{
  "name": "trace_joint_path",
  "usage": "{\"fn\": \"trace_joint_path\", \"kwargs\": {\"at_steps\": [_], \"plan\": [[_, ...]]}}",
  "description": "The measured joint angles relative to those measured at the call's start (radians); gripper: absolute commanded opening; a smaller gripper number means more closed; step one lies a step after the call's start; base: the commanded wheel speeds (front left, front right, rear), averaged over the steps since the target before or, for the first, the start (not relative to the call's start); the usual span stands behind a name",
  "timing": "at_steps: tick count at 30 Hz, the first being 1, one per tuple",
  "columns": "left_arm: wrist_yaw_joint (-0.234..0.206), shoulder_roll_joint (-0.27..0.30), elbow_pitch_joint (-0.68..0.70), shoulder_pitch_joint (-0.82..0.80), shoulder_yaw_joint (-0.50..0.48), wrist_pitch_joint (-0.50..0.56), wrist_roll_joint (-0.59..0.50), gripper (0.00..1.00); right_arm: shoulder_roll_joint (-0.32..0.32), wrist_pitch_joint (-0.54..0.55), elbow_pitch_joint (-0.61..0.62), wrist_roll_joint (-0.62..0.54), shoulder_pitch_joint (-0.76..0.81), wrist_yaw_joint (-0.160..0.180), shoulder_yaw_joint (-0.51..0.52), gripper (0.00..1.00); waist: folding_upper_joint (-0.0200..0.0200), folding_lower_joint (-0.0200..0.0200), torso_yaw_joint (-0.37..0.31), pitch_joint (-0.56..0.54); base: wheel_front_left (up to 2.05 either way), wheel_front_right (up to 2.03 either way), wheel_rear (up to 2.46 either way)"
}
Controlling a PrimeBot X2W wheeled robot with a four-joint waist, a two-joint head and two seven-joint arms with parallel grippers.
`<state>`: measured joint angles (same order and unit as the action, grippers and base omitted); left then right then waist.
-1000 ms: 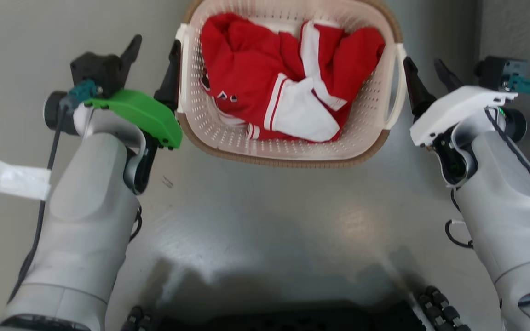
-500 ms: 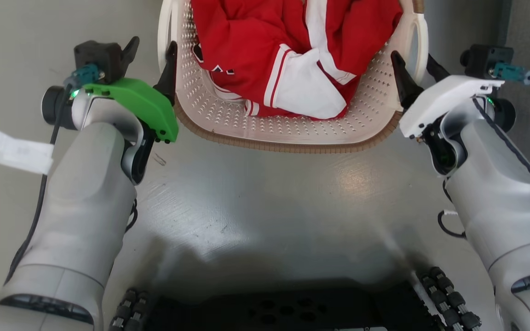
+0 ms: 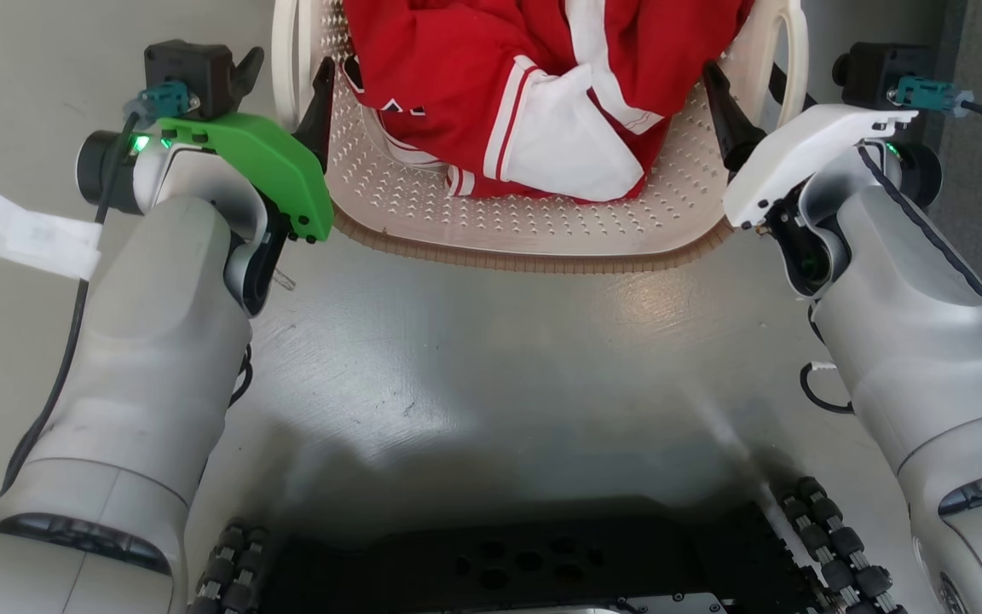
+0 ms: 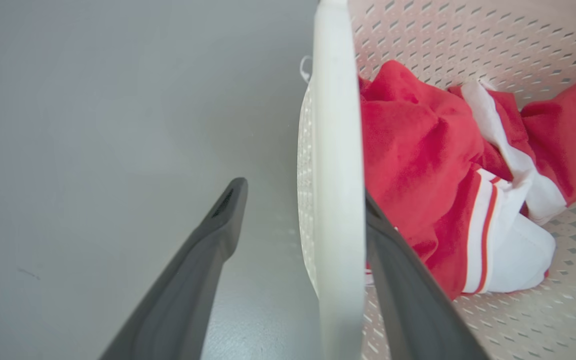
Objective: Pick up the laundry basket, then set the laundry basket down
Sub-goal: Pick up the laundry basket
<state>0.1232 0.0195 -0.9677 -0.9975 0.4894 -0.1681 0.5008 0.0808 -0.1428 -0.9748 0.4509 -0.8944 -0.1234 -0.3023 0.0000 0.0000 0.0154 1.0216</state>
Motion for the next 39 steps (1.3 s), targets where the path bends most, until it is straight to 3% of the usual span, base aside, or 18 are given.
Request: {"fn": "trace_joint_path", "kwargs": {"at_steps": [2,3,5,6,8,9,11,12,15,26,39], "plan": [[0.0,0.0,-0.006,-0.009,0.008,0.0,0.006,1.0,0.0,-0.007,-0.005,0.005,-0.005,0.0,-0.005,1.0,0.0,0.0,-0.002,0.004,0.0,0.0,0.0],[0.0,0.0,-0.01,-0.013,0.011,0.0,0.011,0.93,0.0,-0.008,-0.008,0.01,-0.005,0.0,-0.009,1.0,0.0,0.0,-0.002,0.005,0.0,0.0,0.0],[0.001,0.0,-0.019,-0.02,0.017,-0.001,0.023,0.67,0.0,-0.012,-0.016,0.017,-0.006,0.0,-0.017,1.0,0.0,0.0,-0.003,0.006,0.0,0.0,0.0],[0.001,0.0,-0.023,-0.023,0.02,-0.002,0.026,0.48,0.0,-0.013,-0.02,0.019,-0.006,0.0,-0.021,1.0,0.0,0.0,-0.003,0.007,0.0,0.0,0.0],[0.006,-0.002,-0.026,-0.026,0.028,-0.006,0.032,0.39,-0.001,-0.015,-0.027,0.026,-0.008,0.0,-0.03,1.0,0.0,0.0,-0.004,0.008,0.0,0.0,0.0],[0.008,-0.003,-0.026,-0.027,0.031,-0.009,0.035,0.22,-0.001,-0.015,-0.031,0.026,-0.01,0.0,-0.034,1.0,0.0,0.0,-0.004,0.008,0.0,0.0,0.0],[0.008,-0.006,-0.026,-0.029,0.038,-0.012,0.043,0.0,-0.001,-0.015,-0.036,0.027,-0.017,0.0,-0.045,0.51,0.0,0.0,-0.004,0.008,0.0,0.0,0.0],[0.008,-0.005,-0.027,-0.031,0.041,-0.013,0.049,0.0,-0.002,-0.015,-0.038,0.029,-0.02,0.0,-0.05,0.35,0.0,0.0,-0.004,0.008,0.0,0.0,0.0],[0.008,-0.003,-0.03,-0.036,0.057,-0.013,0.064,0.0,-0.002,-0.017,-0.043,0.035,-0.024,-0.001,-0.065,0.0,0.0,0.0,-0.005,0.007,0.0,0.0,0.0],[0.006,-0.005,-0.043,-0.032,0.107,-0.024,0.141,0.0,-0.011,-0.05,-0.071,0.061,-0.045,0.011,-0.095,0.0,0.0,0.0,-0.007,-0.02,0.0,0.0,0.0],[0.004,-0.003,-0.059,0.052,0.189,-0.02,0.236,0.0,-0.01,-0.052,-0.124,0.107,0.002,0.011,-0.156,0.0,0.0,0.0,-0.008,-0.124,0.0,0.0,0.0]]}}
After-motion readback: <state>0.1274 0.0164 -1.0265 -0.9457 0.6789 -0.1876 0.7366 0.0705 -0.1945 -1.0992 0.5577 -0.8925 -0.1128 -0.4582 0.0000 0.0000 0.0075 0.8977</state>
